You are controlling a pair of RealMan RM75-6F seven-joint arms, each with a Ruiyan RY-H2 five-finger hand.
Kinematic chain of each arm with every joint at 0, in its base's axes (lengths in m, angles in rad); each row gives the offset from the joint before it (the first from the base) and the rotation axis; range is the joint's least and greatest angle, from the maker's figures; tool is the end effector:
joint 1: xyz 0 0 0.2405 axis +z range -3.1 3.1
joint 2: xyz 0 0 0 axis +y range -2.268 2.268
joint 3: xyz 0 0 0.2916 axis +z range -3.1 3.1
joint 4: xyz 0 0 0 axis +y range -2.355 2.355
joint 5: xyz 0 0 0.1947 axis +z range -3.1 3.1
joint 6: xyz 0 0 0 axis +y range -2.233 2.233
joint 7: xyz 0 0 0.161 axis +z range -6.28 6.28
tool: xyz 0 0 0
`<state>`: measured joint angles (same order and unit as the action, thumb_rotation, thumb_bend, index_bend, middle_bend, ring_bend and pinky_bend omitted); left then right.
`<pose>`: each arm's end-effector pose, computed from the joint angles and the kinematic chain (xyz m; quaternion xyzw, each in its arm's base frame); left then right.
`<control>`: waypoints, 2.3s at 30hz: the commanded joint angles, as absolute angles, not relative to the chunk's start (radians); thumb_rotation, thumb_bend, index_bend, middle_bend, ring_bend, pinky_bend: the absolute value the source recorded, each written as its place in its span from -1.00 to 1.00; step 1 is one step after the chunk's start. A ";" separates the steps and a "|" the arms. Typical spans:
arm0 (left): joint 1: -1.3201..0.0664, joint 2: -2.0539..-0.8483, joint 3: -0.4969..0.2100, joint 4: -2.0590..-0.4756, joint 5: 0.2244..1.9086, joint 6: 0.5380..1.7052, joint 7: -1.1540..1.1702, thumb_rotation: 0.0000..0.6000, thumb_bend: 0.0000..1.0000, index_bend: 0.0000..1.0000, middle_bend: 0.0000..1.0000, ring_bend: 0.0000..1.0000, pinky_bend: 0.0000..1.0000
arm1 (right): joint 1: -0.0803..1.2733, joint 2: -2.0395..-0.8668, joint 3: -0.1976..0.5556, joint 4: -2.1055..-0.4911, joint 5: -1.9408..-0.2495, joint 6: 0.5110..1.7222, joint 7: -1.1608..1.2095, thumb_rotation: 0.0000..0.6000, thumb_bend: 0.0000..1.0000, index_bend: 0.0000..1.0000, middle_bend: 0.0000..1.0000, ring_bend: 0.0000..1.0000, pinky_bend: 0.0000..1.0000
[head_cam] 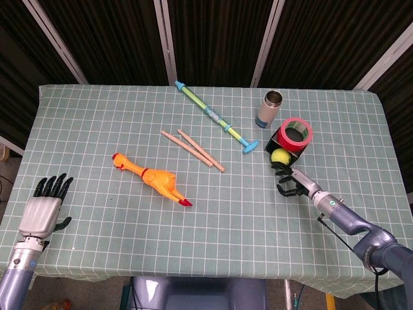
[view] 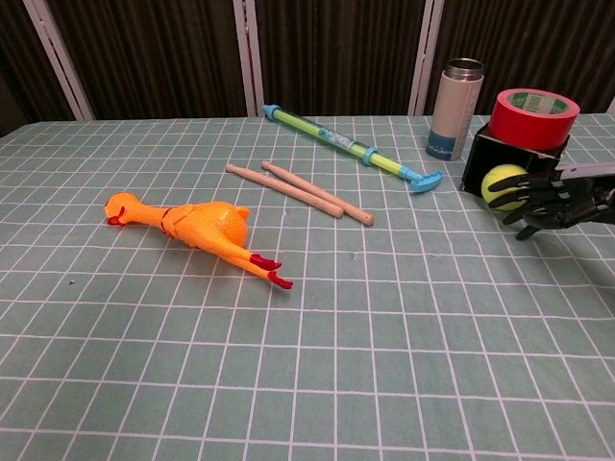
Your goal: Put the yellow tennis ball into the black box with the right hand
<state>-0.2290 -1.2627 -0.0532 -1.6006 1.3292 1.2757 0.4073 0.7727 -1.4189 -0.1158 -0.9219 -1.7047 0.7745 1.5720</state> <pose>-0.3305 0.2436 0.1147 -0.6771 -0.3553 -0.2622 0.5887 -0.3026 -0.4085 0.0471 0.5304 -0.7338 0.3737 0.2013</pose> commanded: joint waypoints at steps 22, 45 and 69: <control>-0.255 -1.271 -0.052 -1.594 1.287 1.245 0.414 1.00 -0.63 -1.00 -1.00 -1.00 -1.00 | 0.804 -1.476 -0.153 -0.777 -1.710 0.861 1.777 1.00 0.17 -1.00 -0.97 -1.00 -1.00; -0.232 -1.246 -0.032 -1.602 1.317 1.290 0.370 1.00 -0.63 -1.00 -1.00 -1.00 -1.00 | 0.810 -1.518 -0.197 -0.672 -1.735 0.973 1.830 1.00 0.17 -1.00 -1.00 -1.00 -1.00; -0.131 -1.130 0.050 -1.669 1.550 1.475 0.202 1.00 -0.63 -1.00 -1.00 -1.00 -1.00 | 0.355 -1.236 -0.125 -1.499 -1.462 1.454 -0.006 1.00 -0.01 -1.00 -1.00 -1.00 -1.00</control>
<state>-0.1324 -1.1307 0.0491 -1.6676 1.5502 1.4736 0.2034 0.5688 -1.2485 -0.2050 -1.3574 -1.6497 1.2307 0.7417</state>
